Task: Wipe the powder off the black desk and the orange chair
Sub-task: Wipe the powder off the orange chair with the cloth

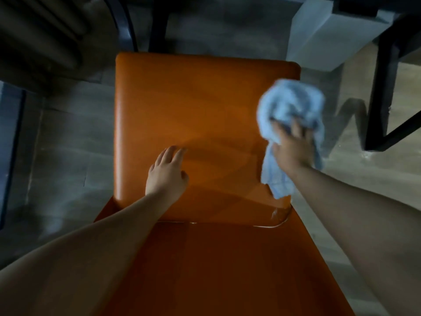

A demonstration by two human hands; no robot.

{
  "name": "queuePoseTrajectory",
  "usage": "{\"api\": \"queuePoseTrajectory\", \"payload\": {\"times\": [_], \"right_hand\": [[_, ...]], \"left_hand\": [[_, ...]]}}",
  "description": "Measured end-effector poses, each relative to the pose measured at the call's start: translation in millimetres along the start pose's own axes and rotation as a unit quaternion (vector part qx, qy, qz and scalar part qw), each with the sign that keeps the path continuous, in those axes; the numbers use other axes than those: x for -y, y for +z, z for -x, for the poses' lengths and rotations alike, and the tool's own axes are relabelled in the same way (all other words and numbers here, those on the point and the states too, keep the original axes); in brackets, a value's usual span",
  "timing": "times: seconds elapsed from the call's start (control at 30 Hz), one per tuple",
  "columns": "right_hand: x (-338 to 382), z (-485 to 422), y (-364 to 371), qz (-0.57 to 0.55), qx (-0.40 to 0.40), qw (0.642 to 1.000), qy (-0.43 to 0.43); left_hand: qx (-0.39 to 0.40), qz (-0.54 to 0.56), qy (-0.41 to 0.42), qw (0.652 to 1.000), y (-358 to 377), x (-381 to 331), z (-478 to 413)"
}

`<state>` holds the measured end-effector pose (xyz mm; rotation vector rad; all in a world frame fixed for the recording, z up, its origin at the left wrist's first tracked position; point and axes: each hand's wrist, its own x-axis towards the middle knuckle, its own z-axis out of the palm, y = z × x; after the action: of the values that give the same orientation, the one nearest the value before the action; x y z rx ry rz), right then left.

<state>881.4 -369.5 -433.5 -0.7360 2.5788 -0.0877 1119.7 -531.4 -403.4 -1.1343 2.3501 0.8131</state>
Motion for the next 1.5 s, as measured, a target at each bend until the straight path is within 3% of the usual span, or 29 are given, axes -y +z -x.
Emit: {"api": "queuePoseTrajectory", "payload": {"times": [0.03,0.07,0.1,0.13,0.2,0.27,0.37,0.4,0.47,0.5,0.53,0.6,0.63,0.67,0.73,0.8,0.87,0.93,1.0,1.03,1.07,1.1,1.17,1.2,1.27,1.3,1.37,1.43,1.5], "right_hand": [[-5,-2,-6,-0.099,-0.015,0.985,0.144],[-4,-6,-13,-0.194,-0.035,0.943,0.269],[2,-12,-18,-0.238,-0.068,0.909,0.335],[12,-19,-21,-0.228,-0.111,0.905,0.342],[41,-32,-23,-0.182,-0.147,0.944,0.234],[76,-37,-17,-0.119,-0.066,0.983,0.126],[112,-9,9,0.034,0.042,0.998,-0.028],[120,9,21,0.078,0.052,0.986,-0.141],[122,39,35,0.144,0.114,0.900,-0.396],[114,43,36,0.172,0.137,0.854,-0.472],[104,38,34,0.189,0.141,0.844,-0.483],[87,18,26,0.178,0.094,0.920,-0.337],[81,8,20,0.131,0.052,0.971,-0.195],[80,-1,14,0.062,0.012,0.997,-0.041],[94,-9,6,-0.059,-0.029,0.980,0.187],[124,5,17,-0.057,-0.024,0.975,0.212],[155,41,43,-0.008,-0.011,0.995,0.097],[178,89,72,0.037,0.039,0.992,-0.113],[185,117,85,0.118,0.091,0.917,-0.369],[182,115,84,0.154,0.098,0.882,-0.435],[176,107,80,0.169,0.116,0.880,-0.429],[167,93,75,0.162,0.125,0.908,-0.365],[155,65,59,0.092,0.064,0.983,-0.144],[154,52,49,0.036,0.021,0.999,-0.013],[170,35,39,-0.061,-0.015,0.983,0.173],[185,34,41,-0.064,-0.008,0.977,0.204],[219,51,57,-0.011,0.010,0.993,0.114],[247,84,86,0.046,0.055,0.988,-0.134],[263,110,103,0.112,0.152,0.892,-0.411]], "left_hand": [[-0.004,0.006,0.002,1.000,-2,1,0],[-0.009,0.012,0.001,1.000,-3,1,0],[-0.014,0.018,0.001,1.000,-3,1,0],[-0.017,0.020,0.001,1.000,-4,2,0],[-0.018,0.023,0.003,1.000,-4,5,2],[-0.026,0.033,0.000,0.999,-5,12,5],[-0.078,0.075,-0.020,0.994,-9,24,10],[-0.101,0.087,-0.030,0.991,-11,28,12],[-0.130,0.102,-0.034,0.986,-13,36,16],[-0.138,0.107,-0.030,0.984,-15,41,19],[-0.141,0.110,-0.029,0.984,-16,45,20],[-0.140,0.107,-0.044,0.983,-19,56,22],[-0.143,0.106,-0.054,0.983,-20,62,23],[-0.146,0.105,-0.062,0.982,-21,68,23],[-0.149,0.113,-0.088,0.978,-24,79,23],[-0.162,0.146,-0.129,0.968,-27,90,22],[-0.194,0.194,-0.189,0.943,-30,99,22],[-0.222,0.240,-0.250,0.912,-32,107,22],[-0.209,0.263,-0.284,0.898,-32,116,22],[-0.181,0.266,-0.293,0.900,-31,121,21],[-0.137,0.259,-0.299,0.908,-29,126,20],[-0.084,0.244,-0.298,0.919,-28,128,19],[0.011,0.215,-0.284,0.934,-26,133,20],[0.040,0.206,-0.271,0.939,-25,136,21],[0.064,0.199,-0.254,0.944,-23,141,25],[0.066,0.200,-0.249,0.945,-23,143,26],[0.061,0.215,-0.254,0.941,-26,150,27],[0.045,0.233,-0.261,0.936,-29,157,29],[0.018,0.242,-0.257,0.935,-31,166,33]]}}
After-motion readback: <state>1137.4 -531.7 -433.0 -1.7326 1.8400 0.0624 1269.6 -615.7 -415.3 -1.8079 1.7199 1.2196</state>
